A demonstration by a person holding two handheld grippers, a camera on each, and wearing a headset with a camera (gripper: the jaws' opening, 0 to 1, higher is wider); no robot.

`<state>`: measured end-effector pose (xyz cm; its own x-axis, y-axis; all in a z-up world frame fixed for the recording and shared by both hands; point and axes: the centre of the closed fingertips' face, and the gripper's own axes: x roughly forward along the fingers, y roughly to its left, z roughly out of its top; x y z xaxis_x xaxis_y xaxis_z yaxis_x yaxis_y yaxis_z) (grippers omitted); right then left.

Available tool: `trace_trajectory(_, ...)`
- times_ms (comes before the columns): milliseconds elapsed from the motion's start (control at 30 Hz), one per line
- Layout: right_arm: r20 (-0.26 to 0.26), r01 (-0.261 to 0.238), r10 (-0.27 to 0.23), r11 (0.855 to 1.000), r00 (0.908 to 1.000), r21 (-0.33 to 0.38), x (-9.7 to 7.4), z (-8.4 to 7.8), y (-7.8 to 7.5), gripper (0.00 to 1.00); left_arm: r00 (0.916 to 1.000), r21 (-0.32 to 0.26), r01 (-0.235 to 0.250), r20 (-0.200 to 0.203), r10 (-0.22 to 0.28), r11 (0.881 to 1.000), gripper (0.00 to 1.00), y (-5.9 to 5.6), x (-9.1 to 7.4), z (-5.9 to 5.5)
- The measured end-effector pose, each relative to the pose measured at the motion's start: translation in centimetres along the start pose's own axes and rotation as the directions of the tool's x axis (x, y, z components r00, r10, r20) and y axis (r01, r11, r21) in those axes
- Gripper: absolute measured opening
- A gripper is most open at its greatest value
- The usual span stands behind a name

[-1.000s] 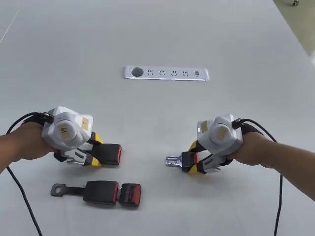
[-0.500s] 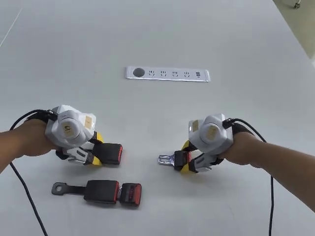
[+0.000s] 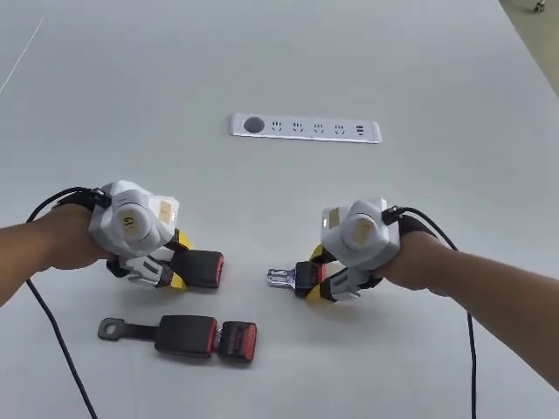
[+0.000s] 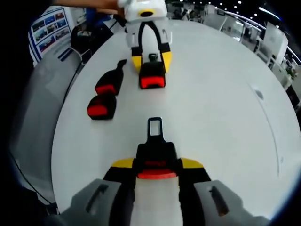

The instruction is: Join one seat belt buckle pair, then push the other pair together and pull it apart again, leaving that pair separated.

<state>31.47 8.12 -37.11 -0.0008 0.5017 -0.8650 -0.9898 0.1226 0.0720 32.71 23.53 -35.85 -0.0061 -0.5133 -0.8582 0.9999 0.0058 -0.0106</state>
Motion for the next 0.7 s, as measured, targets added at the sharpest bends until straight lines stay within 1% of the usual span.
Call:
trace_trajectory(300, 0.031, -0.010, 0.011, 1.000, 0.9995, -0.016, 1.1, 1.9, 0.3, 0.34, 1.0000, 0.001, 0.000, -0.002, 0.000, 1.000, 0.34, 0.0, 0.0, 0.0)
trace_trajectory(467, 0.040, -0.018, 0.019, 0.999, 0.9990, -0.027, 1.7, 2.9, 0.5, 0.34, 1.0000, -0.001, 0.001, -0.001, -0.001, 1.000, 0.34, 0.0, 0.0, 0.0)
trace_trajectory(700, 0.059, -0.016, 0.018, 1.000, 0.9981, -0.027, 2.3, 4.1, 0.6, 0.34, 1.0000, -0.001, 0.000, -0.004, 0.000, 1.000, 0.34, 0.0, 0.0, 0.0)
